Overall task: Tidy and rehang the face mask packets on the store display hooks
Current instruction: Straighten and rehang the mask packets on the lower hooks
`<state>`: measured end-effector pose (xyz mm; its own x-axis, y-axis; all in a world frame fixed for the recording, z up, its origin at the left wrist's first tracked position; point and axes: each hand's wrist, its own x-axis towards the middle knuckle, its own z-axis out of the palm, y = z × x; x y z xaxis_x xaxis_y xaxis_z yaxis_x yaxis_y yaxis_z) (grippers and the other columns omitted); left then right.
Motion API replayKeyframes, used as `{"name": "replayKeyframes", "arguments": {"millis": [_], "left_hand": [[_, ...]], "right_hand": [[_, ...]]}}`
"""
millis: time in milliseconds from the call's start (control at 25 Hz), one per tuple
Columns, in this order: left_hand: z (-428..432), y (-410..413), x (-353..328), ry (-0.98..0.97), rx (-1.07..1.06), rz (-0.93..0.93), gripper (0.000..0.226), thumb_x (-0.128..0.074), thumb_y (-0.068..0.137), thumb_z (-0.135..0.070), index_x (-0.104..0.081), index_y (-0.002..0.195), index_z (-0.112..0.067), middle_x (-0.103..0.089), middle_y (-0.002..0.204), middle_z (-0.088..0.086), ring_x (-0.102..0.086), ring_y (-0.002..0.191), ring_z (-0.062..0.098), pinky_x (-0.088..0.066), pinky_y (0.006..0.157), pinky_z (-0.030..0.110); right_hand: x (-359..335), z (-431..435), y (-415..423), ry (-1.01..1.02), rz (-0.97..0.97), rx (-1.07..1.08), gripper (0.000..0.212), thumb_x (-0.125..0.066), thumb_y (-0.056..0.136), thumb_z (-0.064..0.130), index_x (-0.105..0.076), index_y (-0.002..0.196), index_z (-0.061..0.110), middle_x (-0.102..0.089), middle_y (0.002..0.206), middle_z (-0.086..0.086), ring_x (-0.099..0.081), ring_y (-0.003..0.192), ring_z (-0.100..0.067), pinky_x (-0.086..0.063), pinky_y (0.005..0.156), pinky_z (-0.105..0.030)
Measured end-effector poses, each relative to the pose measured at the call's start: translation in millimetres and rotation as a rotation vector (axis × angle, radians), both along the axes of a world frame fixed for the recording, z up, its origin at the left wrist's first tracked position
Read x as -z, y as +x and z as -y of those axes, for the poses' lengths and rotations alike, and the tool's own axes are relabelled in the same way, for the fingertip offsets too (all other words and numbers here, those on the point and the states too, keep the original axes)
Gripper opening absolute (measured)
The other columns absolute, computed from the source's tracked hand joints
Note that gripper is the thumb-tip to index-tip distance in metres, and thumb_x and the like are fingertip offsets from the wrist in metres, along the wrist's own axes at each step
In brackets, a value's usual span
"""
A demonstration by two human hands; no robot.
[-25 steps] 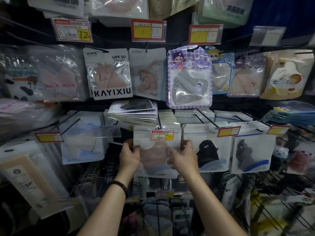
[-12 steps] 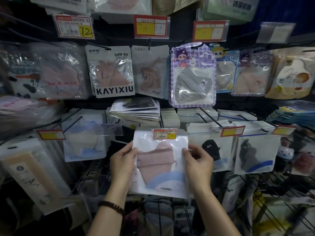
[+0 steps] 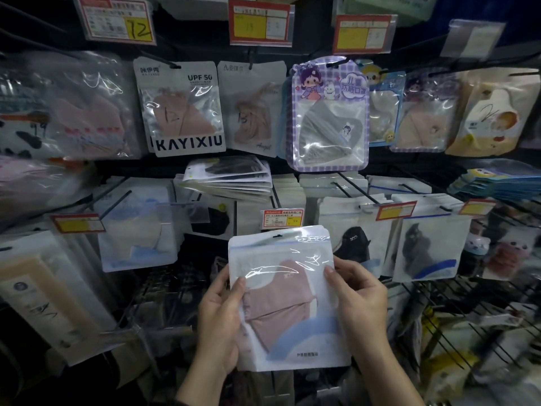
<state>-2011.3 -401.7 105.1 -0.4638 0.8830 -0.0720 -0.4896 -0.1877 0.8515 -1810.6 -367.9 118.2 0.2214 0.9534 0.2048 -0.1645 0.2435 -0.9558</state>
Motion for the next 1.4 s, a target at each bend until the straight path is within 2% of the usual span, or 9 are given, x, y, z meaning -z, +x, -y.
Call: {"name": "replayKeyframes", "arguments": {"millis": [200,360,480,600,840,1000,1160,1280,1400], "left_hand": [[4,17,27,-0.049,-0.09,0.095,0.027,-0.064,0.103,-0.003,-0.078,0.121,-0.018,-0.082,0.11,0.014,-0.076,0.103,0.032,-0.059,0.096,0.047],[19,63,35,-0.079,-0.144,0.184,0.023,-0.061,0.106,-0.004,-0.07,0.123,-0.016,-0.083,0.097,0.002,-0.078,0.098,0.027,-0.064,0.079,0.036],[34,95,37,-0.099,-0.031,0.202,0.018,-0.057,0.106,0.0,-0.065,0.116,-0.013,-0.081,0.1,0.016,-0.079,0.089,0.03,-0.063,0.071,0.04],[31,82,28,-0.115,0.021,0.153,0.029,-0.053,0.095,0.013,-0.067,0.112,-0.007,-0.077,0.104,0.027,-0.073,0.078,0.031,-0.061,0.068,0.044],[5,56,-22,-0.179,0.278,-0.513,0.026,-0.069,0.104,-0.027,-0.071,0.129,-0.025,-0.082,0.11,-0.005,-0.079,0.097,0.013,-0.062,0.077,0.029],[1,93,-37,-0.196,0.252,-0.767,0.019,-0.071,0.101,-0.04,-0.073,0.12,-0.036,-0.079,0.103,-0.011,-0.075,0.083,-0.004,-0.061,0.069,0.018],[-5,127,-28,-0.266,0.155,-0.899,0.008,-0.068,0.102,-0.038,-0.071,0.109,-0.037,-0.079,0.091,-0.01,-0.075,0.077,0.005,-0.065,0.074,0.034],[-9,143,-24,-0.318,0.136,-1.022,0.008,-0.061,0.103,-0.034,-0.068,0.103,-0.031,-0.077,0.089,-0.007,-0.072,0.081,0.014,-0.058,0.072,0.035],[-8,162,-29,-0.342,0.12,-1.177,0.015,-0.053,0.107,-0.033,-0.062,0.097,-0.027,-0.07,0.084,-0.007,-0.064,0.075,0.011,-0.045,0.062,0.031]], "right_hand": [[23,29,25,-0.249,0.059,-0.108,0.059,-0.092,0.077,0.019,-0.07,0.132,0.017,-0.084,0.104,-0.01,-0.082,0.094,-0.033,-0.067,0.085,-0.054],[54,55,26,-0.342,-0.493,-0.047,0.055,-0.081,0.075,0.013,-0.072,0.128,0.001,-0.08,0.117,-0.022,-0.079,0.096,-0.036,-0.068,0.074,-0.043],[62,70,12,-0.299,-0.526,-0.074,0.046,-0.077,0.084,-0.002,-0.072,0.129,0.002,-0.078,0.123,-0.021,-0.077,0.111,-0.043,-0.058,0.103,-0.059],[61,65,31,-0.268,-0.442,-0.033,0.05,-0.083,0.08,-0.003,-0.075,0.128,0.008,-0.078,0.125,-0.02,-0.075,0.117,-0.043,-0.053,0.109,-0.062],[50,45,95,-0.186,-0.381,-0.177,0.056,-0.076,0.083,-0.007,-0.067,0.138,0.006,-0.076,0.131,-0.02,-0.072,0.122,-0.042,-0.053,0.11,-0.057],[50,38,132,-0.145,-0.279,-0.21,0.051,-0.074,0.086,-0.01,-0.069,0.134,0.006,-0.078,0.126,-0.018,-0.074,0.119,-0.039,-0.061,0.103,-0.053],[71,29,159,-0.164,-0.264,-0.213,0.053,-0.082,0.083,-0.005,-0.071,0.133,0.009,-0.078,0.125,-0.018,-0.074,0.119,-0.043,-0.051,0.111,-0.068],[79,26,171,-0.178,-0.307,-0.214,0.063,-0.094,0.075,0.006,-0.071,0.133,0.012,-0.078,0.127,-0.017,-0.073,0.121,-0.044,-0.05,0.11,-0.071],[77,28,175,-0.185,-0.299,-0.136,0.094,-0.109,0.049,0.04,-0.071,0.132,0.013,-0.079,0.125,-0.012,-0.075,0.118,-0.039,-0.053,0.109,-0.068]]}}
